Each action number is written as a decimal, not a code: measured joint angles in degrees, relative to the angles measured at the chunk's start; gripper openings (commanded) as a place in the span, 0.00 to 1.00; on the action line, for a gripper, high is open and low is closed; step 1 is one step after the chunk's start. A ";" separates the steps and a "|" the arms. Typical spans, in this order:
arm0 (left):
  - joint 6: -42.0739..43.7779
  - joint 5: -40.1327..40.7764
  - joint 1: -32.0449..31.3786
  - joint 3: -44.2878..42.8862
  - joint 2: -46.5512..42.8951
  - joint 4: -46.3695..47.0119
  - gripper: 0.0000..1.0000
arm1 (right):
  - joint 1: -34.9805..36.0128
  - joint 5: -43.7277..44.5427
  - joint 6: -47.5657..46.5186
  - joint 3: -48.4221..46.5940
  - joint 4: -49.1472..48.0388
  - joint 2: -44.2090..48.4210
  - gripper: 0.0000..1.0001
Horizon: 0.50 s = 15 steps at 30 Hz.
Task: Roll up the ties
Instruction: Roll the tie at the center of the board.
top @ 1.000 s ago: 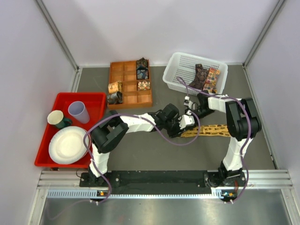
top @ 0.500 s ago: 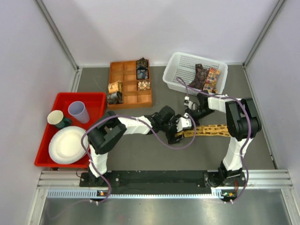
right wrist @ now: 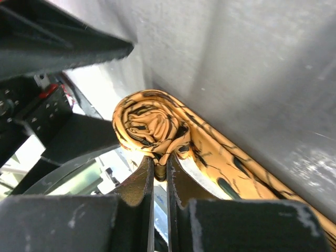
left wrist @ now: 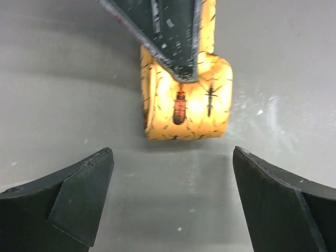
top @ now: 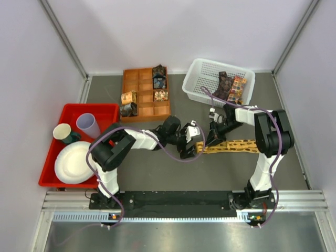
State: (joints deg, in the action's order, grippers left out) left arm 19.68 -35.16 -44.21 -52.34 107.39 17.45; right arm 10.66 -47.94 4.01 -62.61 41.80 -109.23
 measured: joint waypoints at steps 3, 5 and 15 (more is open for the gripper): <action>-0.81 -1.53 -0.28 0.00 0.02 1.97 0.99 | -0.37 1.33 -1.11 0.00 0.35 0.22 0.00; -1.46 -2.51 -0.55 0.02 0.42 4.37 0.99 | -0.46 2.69 -1.77 0.02 0.61 0.52 0.00; -6.14 -4.28 -2.32 -1.90 9.09 18.73 0.99 | -0.79 8.55 -2.45 1.14 0.04 2.34 0.00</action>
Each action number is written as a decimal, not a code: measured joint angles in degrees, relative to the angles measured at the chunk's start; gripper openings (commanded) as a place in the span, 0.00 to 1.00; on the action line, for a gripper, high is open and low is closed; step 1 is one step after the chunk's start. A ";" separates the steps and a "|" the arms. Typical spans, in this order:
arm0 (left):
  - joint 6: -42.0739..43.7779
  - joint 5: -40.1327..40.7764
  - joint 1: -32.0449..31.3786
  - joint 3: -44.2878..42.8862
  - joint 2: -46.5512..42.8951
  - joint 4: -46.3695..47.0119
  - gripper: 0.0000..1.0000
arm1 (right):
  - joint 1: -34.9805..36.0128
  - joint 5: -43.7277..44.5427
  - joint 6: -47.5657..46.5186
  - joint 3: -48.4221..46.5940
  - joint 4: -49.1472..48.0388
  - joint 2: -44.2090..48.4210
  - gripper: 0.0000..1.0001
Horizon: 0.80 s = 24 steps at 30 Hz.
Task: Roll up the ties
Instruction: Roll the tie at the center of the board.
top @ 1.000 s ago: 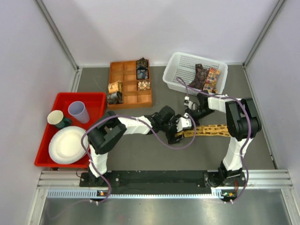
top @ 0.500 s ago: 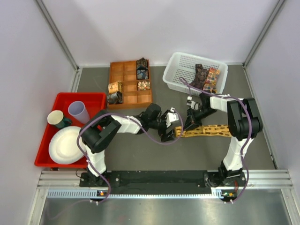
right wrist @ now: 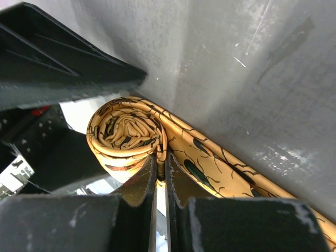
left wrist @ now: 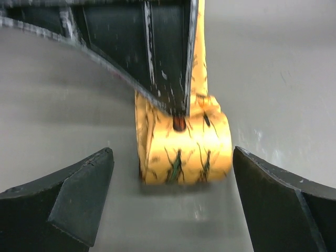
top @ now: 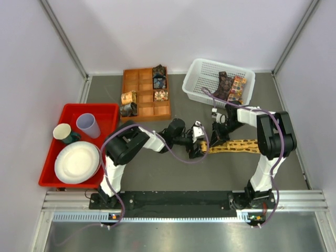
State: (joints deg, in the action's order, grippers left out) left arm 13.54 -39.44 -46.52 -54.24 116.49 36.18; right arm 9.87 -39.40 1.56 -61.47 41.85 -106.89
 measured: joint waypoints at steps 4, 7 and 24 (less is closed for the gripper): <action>-2.10 -0.07 -0.72 -1.33 2.82 4.81 0.97 | 0.00 0.66 0.44 0.00 0.00 0.02 0.00; -3.23 -0.07 -1.22 -2.16 4.09 6.71 0.77 | 0.00 1.11 1.31 -0.02 0.02 0.02 0.00; 5.27 6.58 -2.40 -4.81 -1.68 -12.96 0.26 | -1.53 1.57 -0.09 -4.26 3.61 0.02 0.38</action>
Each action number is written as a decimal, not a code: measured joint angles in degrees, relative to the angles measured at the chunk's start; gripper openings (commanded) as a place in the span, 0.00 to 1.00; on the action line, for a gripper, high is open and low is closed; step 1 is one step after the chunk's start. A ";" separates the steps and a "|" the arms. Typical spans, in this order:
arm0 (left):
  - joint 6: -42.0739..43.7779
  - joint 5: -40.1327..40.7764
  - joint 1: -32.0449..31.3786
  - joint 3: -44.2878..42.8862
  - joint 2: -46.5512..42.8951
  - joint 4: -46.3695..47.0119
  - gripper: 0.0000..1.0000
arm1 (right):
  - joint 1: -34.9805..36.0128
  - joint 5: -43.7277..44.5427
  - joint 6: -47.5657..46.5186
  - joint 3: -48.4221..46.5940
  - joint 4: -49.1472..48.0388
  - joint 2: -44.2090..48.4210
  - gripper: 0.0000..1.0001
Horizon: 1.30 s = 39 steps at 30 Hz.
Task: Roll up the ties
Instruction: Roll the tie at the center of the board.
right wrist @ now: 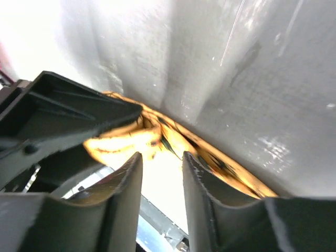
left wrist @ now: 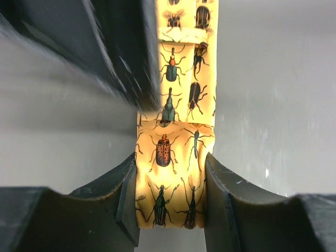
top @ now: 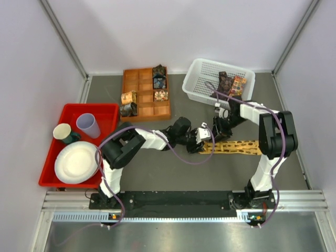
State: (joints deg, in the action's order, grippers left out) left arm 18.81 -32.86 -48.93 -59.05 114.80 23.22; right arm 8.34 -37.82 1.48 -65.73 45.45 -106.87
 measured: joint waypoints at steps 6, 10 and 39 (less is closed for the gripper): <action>5.55 3.96 -0.28 -3.45 -2.12 -13.40 0.30 | -2.16 -6.21 -2.32 -1.27 3.45 1.31 0.48; 7.50 6.25 -1.14 -6.10 -2.03 -18.88 0.34 | -1.84 -12.20 -0.79 0.24 2.47 1.99 0.48; 7.61 14.05 -3.65 -12.37 -0.50 -27.28 0.99 | 3.39 -10.88 2.14 2.71 -2.71 -2.03 0.00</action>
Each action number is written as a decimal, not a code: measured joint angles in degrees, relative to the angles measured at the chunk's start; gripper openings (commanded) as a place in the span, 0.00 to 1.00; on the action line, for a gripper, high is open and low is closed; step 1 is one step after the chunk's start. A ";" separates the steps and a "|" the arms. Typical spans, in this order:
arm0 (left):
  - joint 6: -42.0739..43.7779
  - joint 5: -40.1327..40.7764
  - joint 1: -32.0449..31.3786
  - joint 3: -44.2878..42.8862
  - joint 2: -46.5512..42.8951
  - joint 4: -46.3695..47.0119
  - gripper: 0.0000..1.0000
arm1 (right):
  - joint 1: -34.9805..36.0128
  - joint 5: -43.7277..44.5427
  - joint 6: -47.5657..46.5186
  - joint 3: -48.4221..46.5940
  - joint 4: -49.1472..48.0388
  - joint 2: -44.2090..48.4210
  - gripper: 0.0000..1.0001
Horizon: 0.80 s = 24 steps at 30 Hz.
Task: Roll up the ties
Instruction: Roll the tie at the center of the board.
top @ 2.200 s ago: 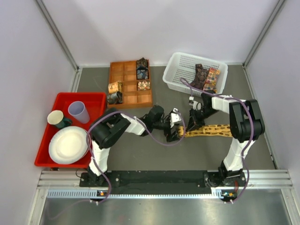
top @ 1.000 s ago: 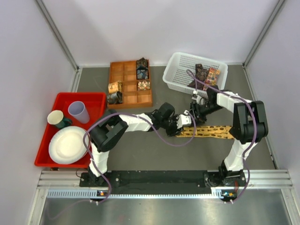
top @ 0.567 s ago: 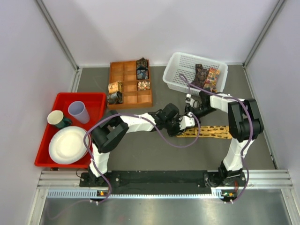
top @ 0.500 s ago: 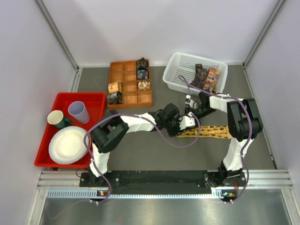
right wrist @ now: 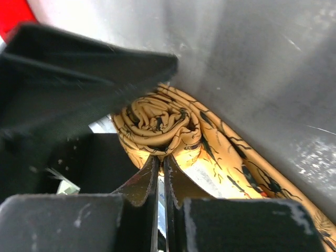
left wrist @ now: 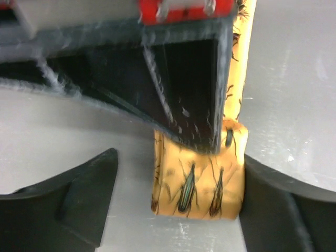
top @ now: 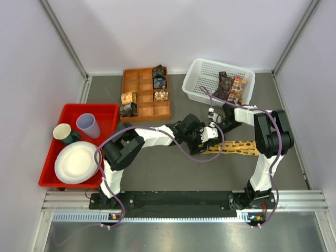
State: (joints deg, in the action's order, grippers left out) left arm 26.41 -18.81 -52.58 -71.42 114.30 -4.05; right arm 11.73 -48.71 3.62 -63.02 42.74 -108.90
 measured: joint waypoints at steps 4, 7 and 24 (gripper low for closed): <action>-2.69 -4.83 1.38 5.40 -2.10 4.55 0.99 | -0.15 2.16 0.04 0.00 0.57 0.04 0.00; -3.85 -7.85 2.36 9.29 -3.61 9.09 0.99 | -0.66 4.20 0.09 0.00 1.18 0.20 0.00; -9.33 -18.51 4.02 14.84 2.05 35.43 0.98 | -1.03 13.84 2.78 -0.81 2.80 0.61 0.00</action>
State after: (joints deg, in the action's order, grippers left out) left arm 17.08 -37.32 -48.56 -56.58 116.36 31.38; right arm 10.70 -34.87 6.39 -63.83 45.54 -108.29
